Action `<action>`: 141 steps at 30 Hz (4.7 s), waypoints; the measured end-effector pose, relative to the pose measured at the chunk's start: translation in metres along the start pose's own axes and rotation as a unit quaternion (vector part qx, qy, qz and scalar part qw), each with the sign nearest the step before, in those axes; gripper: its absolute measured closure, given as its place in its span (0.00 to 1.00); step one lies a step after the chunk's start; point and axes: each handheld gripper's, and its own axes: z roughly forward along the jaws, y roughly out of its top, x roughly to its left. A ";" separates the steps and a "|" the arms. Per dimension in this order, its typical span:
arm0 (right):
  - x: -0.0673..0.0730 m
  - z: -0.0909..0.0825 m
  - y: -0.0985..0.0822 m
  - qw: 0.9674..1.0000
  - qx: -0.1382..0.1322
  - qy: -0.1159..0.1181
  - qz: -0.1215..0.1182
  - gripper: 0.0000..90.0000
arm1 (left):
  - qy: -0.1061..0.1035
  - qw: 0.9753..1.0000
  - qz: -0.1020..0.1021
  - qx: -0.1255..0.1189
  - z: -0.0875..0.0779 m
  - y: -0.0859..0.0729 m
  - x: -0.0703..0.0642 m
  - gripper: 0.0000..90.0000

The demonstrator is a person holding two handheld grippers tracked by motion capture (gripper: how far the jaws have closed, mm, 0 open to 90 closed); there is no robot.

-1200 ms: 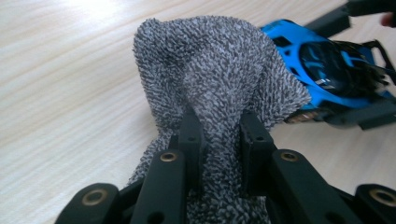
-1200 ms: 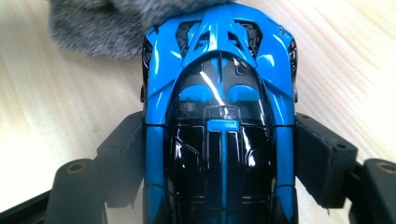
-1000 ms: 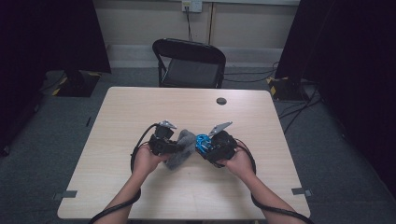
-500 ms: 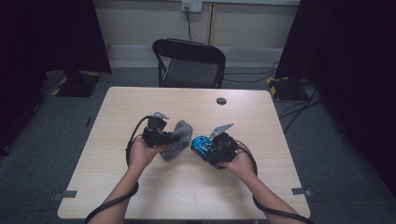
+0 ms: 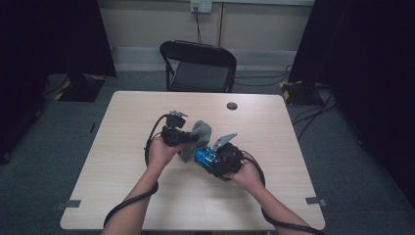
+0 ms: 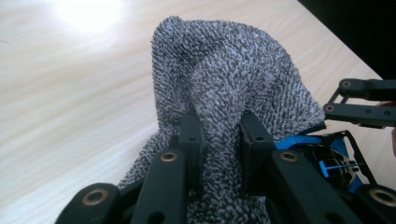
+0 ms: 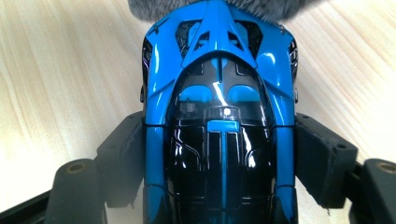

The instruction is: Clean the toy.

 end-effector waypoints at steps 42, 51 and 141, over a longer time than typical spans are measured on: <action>-0.018 -0.013 -0.007 0.999 -0.010 -0.029 0.024 0.29 | 0.000 1.000 -0.016 -0.013 -0.026 -0.015 0.014 0.83; 0.003 -0.010 0.002 1.000 -0.011 -0.006 -0.008 0.29 | 0.001 1.000 -0.029 -0.005 -0.004 -0.003 0.015 0.83; -0.037 -0.036 0.018 0.998 -0.029 -0.027 0.057 0.29 | 0.015 0.999 -0.028 -0.004 -0.006 -0.033 0.014 0.83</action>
